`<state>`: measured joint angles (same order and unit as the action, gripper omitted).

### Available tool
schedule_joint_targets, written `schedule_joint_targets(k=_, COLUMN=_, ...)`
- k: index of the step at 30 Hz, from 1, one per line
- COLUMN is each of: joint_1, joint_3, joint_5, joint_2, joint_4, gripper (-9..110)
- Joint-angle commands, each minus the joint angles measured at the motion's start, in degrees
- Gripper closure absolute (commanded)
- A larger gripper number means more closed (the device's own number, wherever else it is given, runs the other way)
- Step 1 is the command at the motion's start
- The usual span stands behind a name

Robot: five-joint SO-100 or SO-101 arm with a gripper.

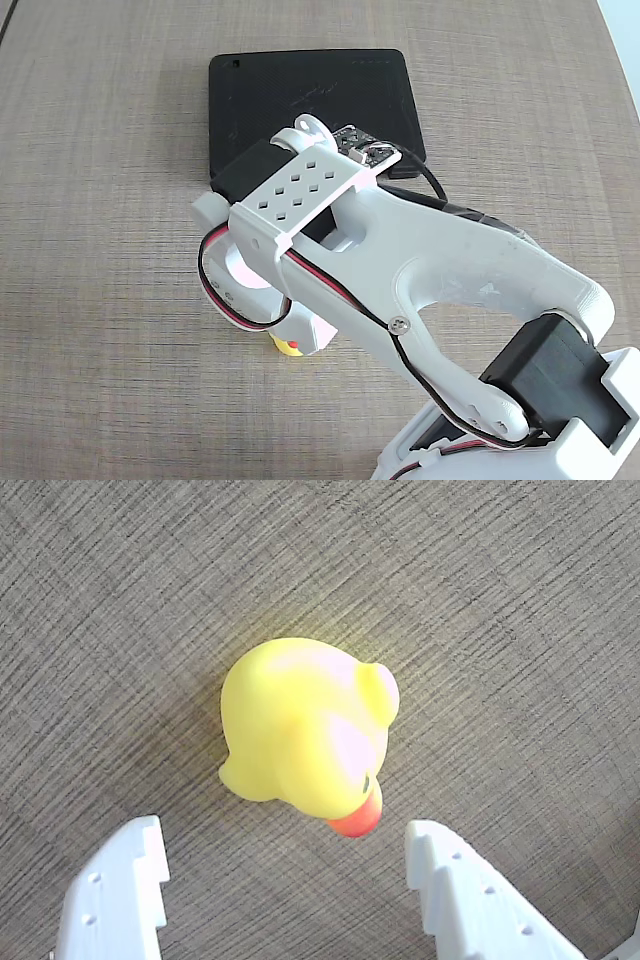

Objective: Grasp a duck and put it on the black surface.

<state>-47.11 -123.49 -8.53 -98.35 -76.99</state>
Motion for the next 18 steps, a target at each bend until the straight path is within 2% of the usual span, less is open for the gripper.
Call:
schedule_joint_targets(k=1, joint_1=-0.4, joint_3=0.1, joint_5=-0.4, joint_2=-0.2, joint_4=0.3, gripper=78)
schedule_joint_targets(k=10, joint_1=0.8, joint_3=-1.4, joint_5=-0.5, joint_2=-0.1, joint_4=0.6, gripper=78)
schedule_joint_targets(k=18, joint_1=1.0, joint_3=-4.8, joint_5=-2.4, joint_2=2.6, joint_4=7.5, gripper=78)
